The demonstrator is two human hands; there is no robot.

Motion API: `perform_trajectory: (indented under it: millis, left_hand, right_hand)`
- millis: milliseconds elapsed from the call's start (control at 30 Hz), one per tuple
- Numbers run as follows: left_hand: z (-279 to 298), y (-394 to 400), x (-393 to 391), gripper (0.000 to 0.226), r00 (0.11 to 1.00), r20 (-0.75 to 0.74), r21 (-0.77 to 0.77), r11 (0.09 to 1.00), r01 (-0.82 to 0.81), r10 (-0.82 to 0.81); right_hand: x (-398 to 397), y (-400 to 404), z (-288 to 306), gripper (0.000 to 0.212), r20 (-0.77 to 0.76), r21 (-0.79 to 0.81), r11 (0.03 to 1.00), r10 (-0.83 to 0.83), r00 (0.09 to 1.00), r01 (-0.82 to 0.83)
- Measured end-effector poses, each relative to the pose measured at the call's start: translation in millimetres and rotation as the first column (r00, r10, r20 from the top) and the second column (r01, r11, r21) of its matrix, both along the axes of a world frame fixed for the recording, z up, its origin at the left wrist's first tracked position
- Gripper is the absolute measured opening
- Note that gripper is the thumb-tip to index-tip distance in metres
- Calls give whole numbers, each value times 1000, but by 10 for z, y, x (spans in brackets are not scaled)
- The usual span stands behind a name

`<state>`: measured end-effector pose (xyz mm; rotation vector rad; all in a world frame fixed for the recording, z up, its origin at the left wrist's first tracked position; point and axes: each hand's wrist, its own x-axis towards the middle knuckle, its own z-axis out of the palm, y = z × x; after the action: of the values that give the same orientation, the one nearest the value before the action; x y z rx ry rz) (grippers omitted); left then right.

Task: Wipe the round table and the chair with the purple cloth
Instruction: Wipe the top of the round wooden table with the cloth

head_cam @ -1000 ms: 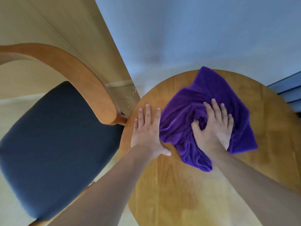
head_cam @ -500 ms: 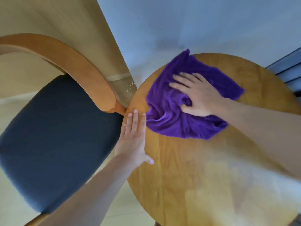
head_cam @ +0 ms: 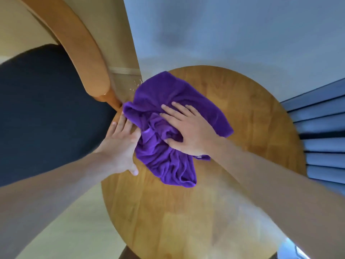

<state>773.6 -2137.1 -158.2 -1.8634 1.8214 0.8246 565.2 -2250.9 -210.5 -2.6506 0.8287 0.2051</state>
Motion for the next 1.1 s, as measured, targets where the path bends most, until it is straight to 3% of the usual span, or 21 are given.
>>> perform_trajectory:
  millis: [100,267,367,433,533,633,700,767,833,967,1100]
  left_hand:
    - [-38,-2,-19,163,999,-10,-12,999,-43,43]
    - [-113,11,-13,169,998,25,-10,998,-59,59]
    - [-140,35,13,170,997,10,-15,997,-73,73]
    - [-144,42,30,169,997,5,-13,996,-83,83]
    - [-139,29,49,166,996,-14,-12,996,-94,94]
    - [-140,27,46,168,995,-15,-6,996,-94,94]
    - [-161,39,31,169,996,8,-6,996,-93,93]
    - [-182,55,17,166,995,21,-18,995,-96,96]
    - [-190,81,11,164,994,7,-33,994,-108,108]
    - [-217,199,22,160,986,-33,-79,983,-165,163]
    - [-205,495,42,141,949,-81,-151,937,-315,306]
  right_hand:
    - [-167,-343,11,83,-12,-81,996,-26,1000,25]
    - [287,-457,-63,78,1,-138,915,-383,924,380]
    - [580,-288,-86,76,37,-85,872,-480,876,482]
    - [608,-205,-79,72,40,-75,910,-406,913,408]
    - [404,-157,-56,70,25,-31,995,-98,995,99]
    - [3,-304,-42,74,-27,12,970,241,970,-241]
    - [-191,-573,-6,76,-76,-12,947,318,945,-320]
    - [-224,-796,31,78,-96,-31,975,216,972,-220]
    - [-91,-787,31,77,-60,-34,999,15,998,-17]
    - [347,-277,-78,74,4,-90,943,-320,947,319]
    - [667,93,-120,75,17,-74,942,-326,945,326]
